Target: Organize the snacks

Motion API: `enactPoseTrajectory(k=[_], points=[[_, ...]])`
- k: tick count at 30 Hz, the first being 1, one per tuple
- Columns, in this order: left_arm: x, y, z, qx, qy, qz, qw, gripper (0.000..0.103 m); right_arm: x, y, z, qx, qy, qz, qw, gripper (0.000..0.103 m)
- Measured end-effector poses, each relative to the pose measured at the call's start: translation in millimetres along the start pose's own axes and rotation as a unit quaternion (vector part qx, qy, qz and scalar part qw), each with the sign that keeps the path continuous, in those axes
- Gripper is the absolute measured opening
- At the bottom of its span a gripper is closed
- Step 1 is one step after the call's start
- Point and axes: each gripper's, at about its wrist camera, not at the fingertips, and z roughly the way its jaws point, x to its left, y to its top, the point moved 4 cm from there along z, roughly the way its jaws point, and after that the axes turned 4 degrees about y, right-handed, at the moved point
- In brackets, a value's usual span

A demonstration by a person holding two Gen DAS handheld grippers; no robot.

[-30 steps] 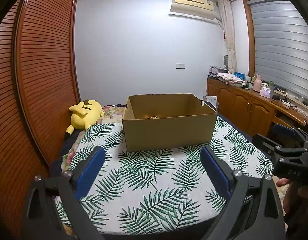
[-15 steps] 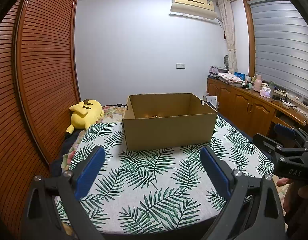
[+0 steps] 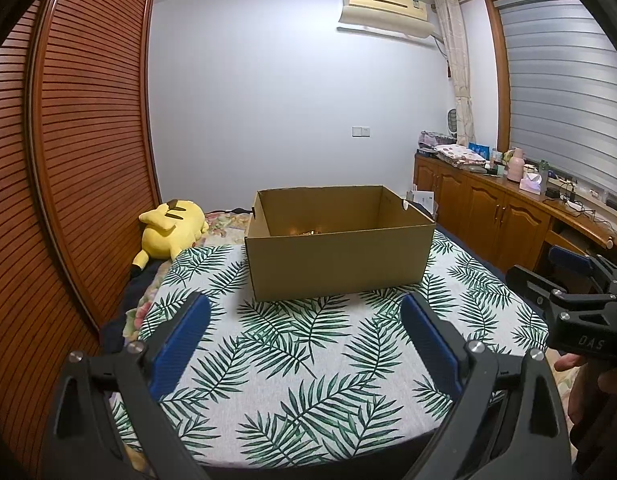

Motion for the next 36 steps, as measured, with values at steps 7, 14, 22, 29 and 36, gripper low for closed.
enactPoseTrajectory(k=[7,14,22,29,36], points=[[0.9,0.2,-0.7,-0.001,-0.002,0.001,1.0,0.097,-0.5,0.1,-0.1,-0.001,0.0,0.0,1.0,0.103],[0.4,0.2,-1.4,-0.002,-0.003,0.001,1.0,0.097,0.4,-0.1,0.2,-0.001,0.0,0.0,1.0,0.103],[0.4,1.5,-3.5,-0.004,-0.003,0.002,1.0,0.097,1.0,0.4,1.1,-0.003,-0.001,0.001,1.0,0.103],[0.7,2.3,-5.1,-0.007,-0.003,0.002,1.0,0.097,0.7,1.2,0.6,-0.006,-0.002,0.002,1.0,0.103],[0.9,3.0,-7.9,-0.008,-0.005,0.002,1.0,0.097,0.1,0.9,-1.7,-0.008,-0.002,0.003,1.0,0.103]])
